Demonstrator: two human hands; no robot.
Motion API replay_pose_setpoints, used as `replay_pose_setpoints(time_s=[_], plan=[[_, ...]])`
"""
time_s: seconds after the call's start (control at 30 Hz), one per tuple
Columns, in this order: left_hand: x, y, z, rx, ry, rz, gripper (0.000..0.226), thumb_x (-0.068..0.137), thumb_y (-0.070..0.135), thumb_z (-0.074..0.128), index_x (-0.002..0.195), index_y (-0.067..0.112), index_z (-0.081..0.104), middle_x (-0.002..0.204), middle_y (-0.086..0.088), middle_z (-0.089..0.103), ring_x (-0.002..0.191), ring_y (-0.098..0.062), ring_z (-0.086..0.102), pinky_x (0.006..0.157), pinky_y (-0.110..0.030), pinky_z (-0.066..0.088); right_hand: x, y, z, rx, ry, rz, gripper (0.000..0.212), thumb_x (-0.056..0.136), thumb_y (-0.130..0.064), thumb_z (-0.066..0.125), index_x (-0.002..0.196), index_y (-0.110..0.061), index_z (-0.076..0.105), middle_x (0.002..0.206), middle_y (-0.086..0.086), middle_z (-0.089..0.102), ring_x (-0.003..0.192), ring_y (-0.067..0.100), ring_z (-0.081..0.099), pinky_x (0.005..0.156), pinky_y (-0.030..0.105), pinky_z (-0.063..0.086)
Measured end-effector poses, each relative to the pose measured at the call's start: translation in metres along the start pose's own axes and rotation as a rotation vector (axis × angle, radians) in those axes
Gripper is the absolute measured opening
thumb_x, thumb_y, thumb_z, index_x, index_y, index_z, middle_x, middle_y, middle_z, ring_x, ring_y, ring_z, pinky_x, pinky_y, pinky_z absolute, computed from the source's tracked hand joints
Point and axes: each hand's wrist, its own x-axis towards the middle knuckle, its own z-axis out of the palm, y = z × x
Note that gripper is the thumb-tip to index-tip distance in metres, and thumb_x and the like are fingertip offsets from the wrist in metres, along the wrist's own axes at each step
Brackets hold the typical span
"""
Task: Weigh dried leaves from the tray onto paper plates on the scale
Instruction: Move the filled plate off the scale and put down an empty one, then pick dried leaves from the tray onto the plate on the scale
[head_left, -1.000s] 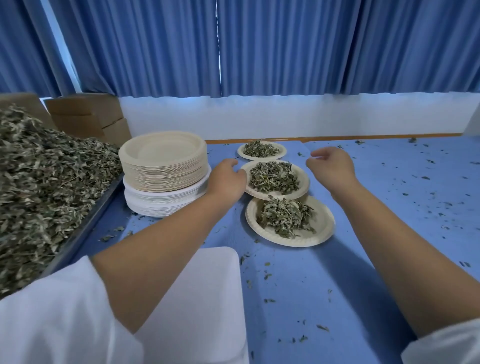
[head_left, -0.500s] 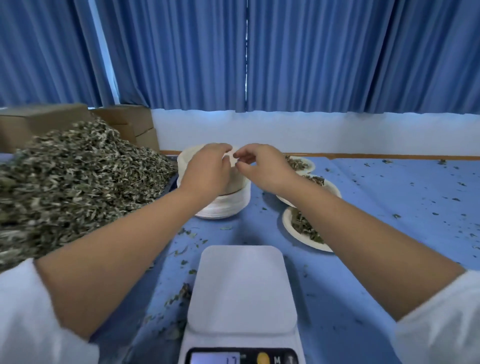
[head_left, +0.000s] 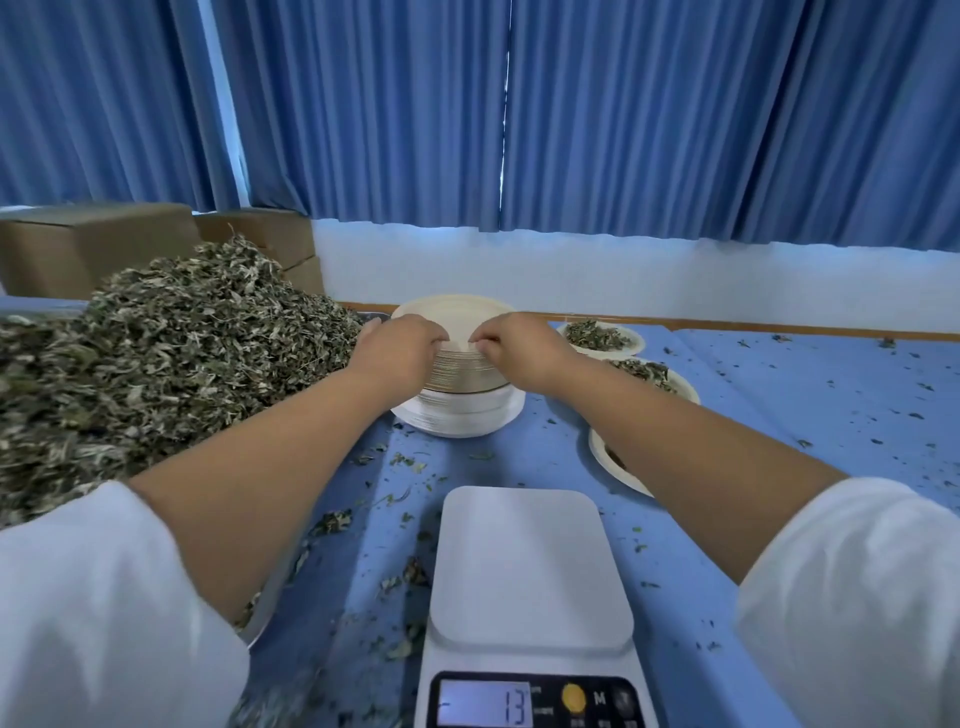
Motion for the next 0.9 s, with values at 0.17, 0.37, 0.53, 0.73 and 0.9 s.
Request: replay_pose_setpoints(time_s=[0.17, 0.37, 0.53, 0.73, 0.9], plan=[[-0.002, 0.000, -0.005, 0.074, 0.104, -0.001, 0.031, 0.100, 0.018, 0.036, 0.102, 0.022, 0.067, 0.104, 0.002, 0.066, 0.101, -0.019, 0.055, 0.082, -0.032, 0.025, -0.002, -0.001, -0.005, 0.025, 0.034, -0.024, 0.027, 0.099, -0.020, 0.046, 0.113, -0.017, 0.069, 0.114, 0.000, 0.068, 0.109, 0.022, 0.056, 0.094, 0.041, 0.045], [-0.020, 0.011, -0.021, 0.080, 0.265, 0.101, 0.027, 0.102, 0.021, 0.038, 0.105, 0.025, 0.064, 0.102, 0.007, 0.063, 0.105, -0.018, 0.052, 0.084, -0.034, 0.030, -0.024, -0.004, -0.021, 0.181, 0.227, -0.087, 0.022, 0.097, -0.016, 0.052, 0.108, -0.012, 0.072, 0.110, 0.001, 0.069, 0.106, 0.019, 0.057, 0.093, 0.025, 0.039], [-0.050, 0.035, -0.038, -0.096, 0.262, 0.326, 0.026, 0.100, 0.014, 0.044, 0.115, 0.010, 0.065, 0.112, -0.003, 0.065, 0.107, -0.024, 0.055, 0.094, -0.037, 0.040, -0.059, 0.004, -0.033, 0.758, 0.382, 0.180, 0.017, 0.091, -0.014, 0.061, 0.101, -0.021, 0.072, 0.108, -0.005, 0.066, 0.095, 0.011, 0.061, 0.087, 0.027, 0.049], [-0.094, 0.068, -0.038, -0.293, 0.238, 0.358, 0.026, 0.097, 0.005, 0.047, 0.117, 0.005, 0.065, 0.123, -0.009, 0.061, 0.130, -0.019, 0.045, 0.099, -0.010, 0.025, -0.095, 0.023, -0.040, 0.989, 0.441, 0.529, 0.032, 0.088, -0.004, 0.053, 0.120, -0.002, 0.059, 0.095, 0.002, 0.056, 0.072, 0.017, 0.052, 0.057, 0.020, 0.040], [-0.135, 0.081, -0.013, -0.630, 0.331, 0.184, 0.024, 0.097, 0.009, 0.049, 0.113, 0.011, 0.066, 0.122, 0.000, 0.058, 0.119, -0.001, 0.047, 0.087, 0.004, 0.027, -0.133, 0.024, -0.025, 1.113, 0.412, 0.594, 0.034, 0.086, -0.003, 0.050, 0.119, -0.006, 0.061, 0.087, 0.003, 0.062, 0.075, 0.016, 0.055, 0.061, 0.024, 0.047]])
